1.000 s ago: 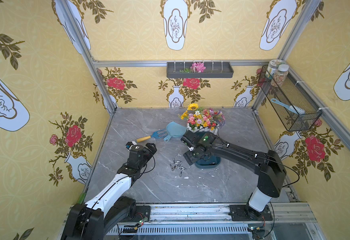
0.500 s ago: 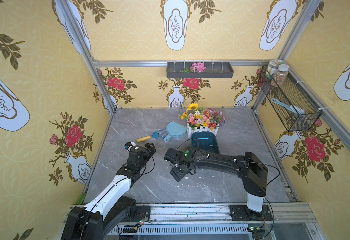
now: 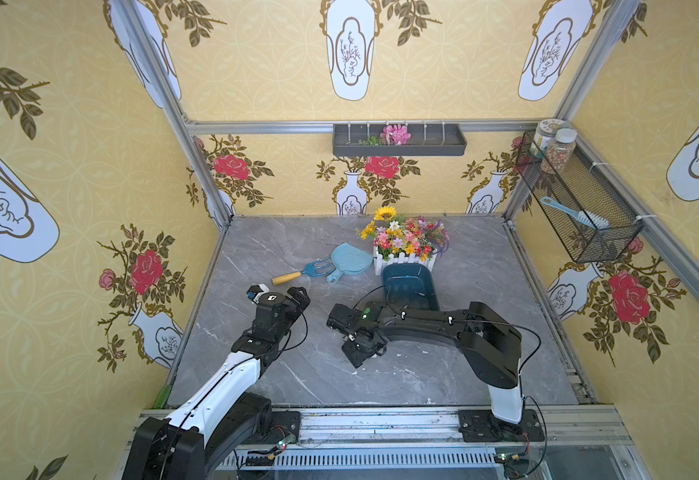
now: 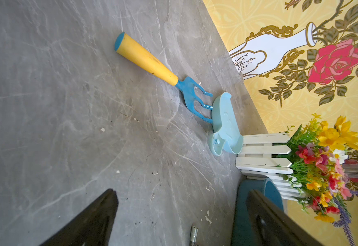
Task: Put the bit on the desktop into the storage box
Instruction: Pick up the screwdriver bit from the center of the board.
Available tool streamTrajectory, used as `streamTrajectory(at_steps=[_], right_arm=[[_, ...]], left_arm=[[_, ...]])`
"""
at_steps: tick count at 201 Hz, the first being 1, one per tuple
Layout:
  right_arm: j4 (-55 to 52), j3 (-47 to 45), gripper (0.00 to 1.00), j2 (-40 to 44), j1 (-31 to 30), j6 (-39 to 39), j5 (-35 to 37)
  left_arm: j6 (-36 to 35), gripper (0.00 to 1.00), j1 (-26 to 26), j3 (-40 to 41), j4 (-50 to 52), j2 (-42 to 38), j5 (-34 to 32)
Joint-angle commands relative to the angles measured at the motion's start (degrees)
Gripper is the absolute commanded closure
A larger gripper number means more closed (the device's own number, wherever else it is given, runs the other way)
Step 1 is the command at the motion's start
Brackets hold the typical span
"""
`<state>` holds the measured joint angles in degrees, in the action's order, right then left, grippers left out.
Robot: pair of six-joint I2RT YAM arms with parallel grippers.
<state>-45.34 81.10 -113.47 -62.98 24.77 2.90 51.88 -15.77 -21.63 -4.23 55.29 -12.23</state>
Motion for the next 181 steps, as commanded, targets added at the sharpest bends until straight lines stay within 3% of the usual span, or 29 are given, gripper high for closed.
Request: streamTrajectory(at_steps=[1,99,181], right_arm=[[1.6,-0.3,0.36,-0.8,0.0,1.3,-0.9],[3.8,-1.6,0.52,-2.8,1.1,2.0,-1.1],[4.4,-0.9,0.56,-4.0,1.6,1.1,-1.3]], left_arm=[[-0.8,0.0,0.1,0.2,0.1,0.3,-0.2],[-1.0,0.0,0.2,-0.1,0.4,0.1,-0.3],[-1.0,0.0,0.1,-0.8,0.5,0.6,-0.1]])
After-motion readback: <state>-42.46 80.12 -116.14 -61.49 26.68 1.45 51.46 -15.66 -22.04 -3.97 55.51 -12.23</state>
